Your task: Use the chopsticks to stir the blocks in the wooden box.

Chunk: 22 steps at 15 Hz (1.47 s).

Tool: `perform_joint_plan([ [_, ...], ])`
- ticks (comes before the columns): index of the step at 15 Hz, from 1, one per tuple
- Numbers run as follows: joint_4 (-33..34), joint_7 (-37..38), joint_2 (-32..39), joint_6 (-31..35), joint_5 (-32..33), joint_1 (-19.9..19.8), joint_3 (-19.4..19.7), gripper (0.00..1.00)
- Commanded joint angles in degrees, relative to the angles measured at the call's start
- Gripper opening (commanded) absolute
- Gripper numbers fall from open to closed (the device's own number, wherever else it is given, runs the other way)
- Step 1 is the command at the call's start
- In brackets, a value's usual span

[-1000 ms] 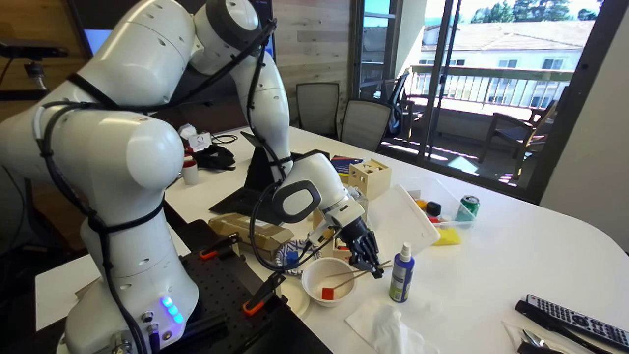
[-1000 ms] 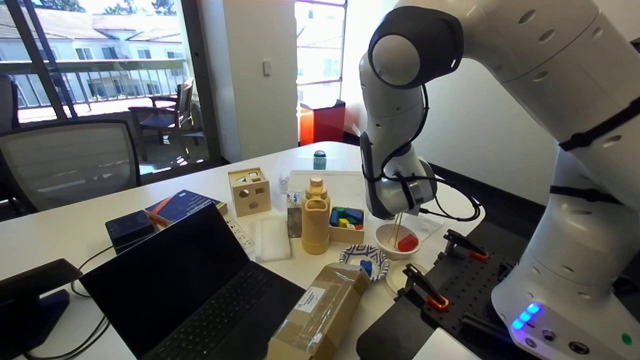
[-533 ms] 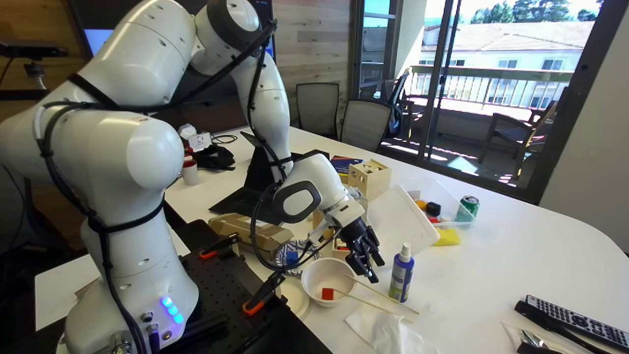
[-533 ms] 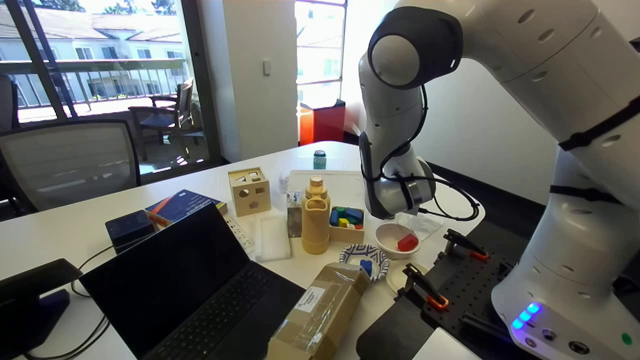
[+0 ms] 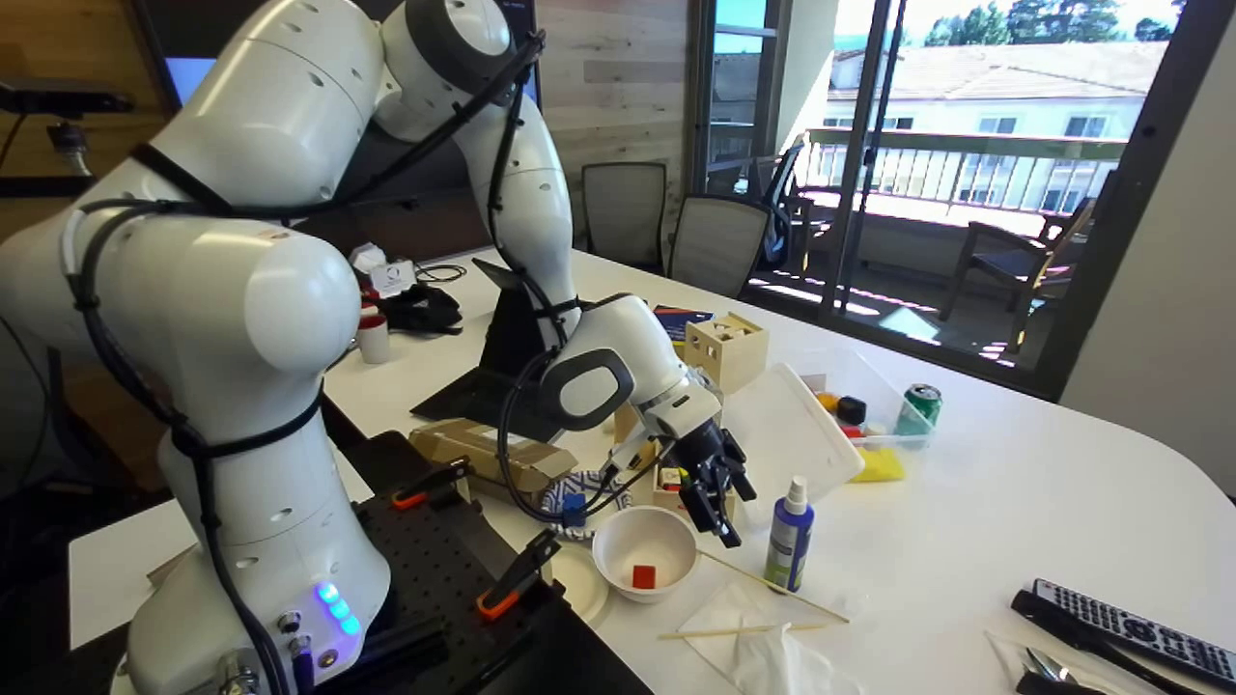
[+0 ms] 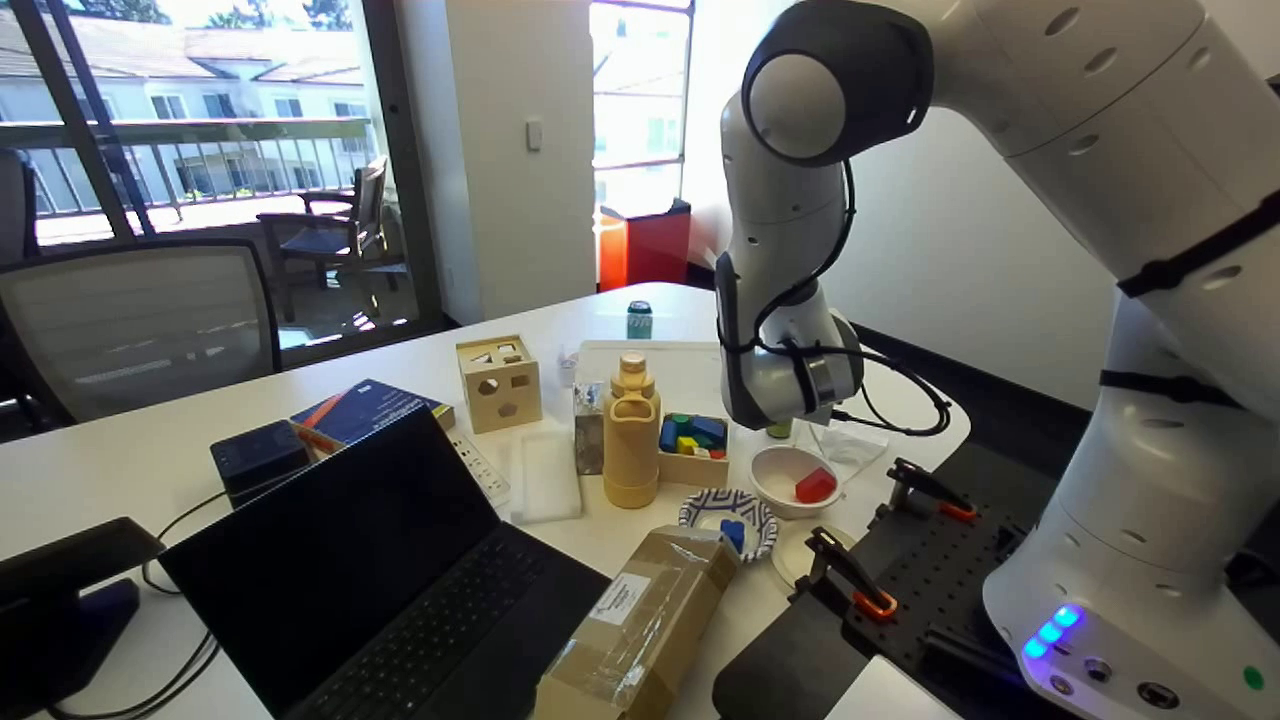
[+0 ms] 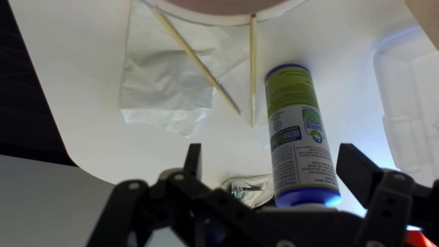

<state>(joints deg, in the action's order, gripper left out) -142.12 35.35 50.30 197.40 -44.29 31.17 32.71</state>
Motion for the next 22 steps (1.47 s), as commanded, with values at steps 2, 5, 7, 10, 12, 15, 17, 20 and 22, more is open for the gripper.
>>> perform_joint_plan([
  [2,-2.4,-3.8,-11.6,-4.9,4.9,-1.4,2.2,1.0],
  [5,-3.3,-6.9,-18.8,-10.5,9.4,-1.4,4.8,1.0],
  [7,-3.7,-10.7,-24.0,-16.0,12.9,-1.3,7.1,1.0],
  [10,-3.9,-16.7,-30.5,-24.4,17.5,-0.2,11.5,1.0],
  [12,-3.6,-20.3,-34.1,-30.2,20.9,0.6,14.4,1.0],
  [15,-2.6,-24.2,-38.3,-39.4,27.4,1.9,18.3,1.0],
  [17,-1.9,-26.3,-41.0,-45.4,31.3,2.2,19.6,1.0],
  [20,-0.7,-27.2,-43.9,-51.8,35.7,2.2,19.9,1.0],
  [22,-0.1,-24.1,-46.9,-53.9,43.1,-9.8,7.8,1.0],
])
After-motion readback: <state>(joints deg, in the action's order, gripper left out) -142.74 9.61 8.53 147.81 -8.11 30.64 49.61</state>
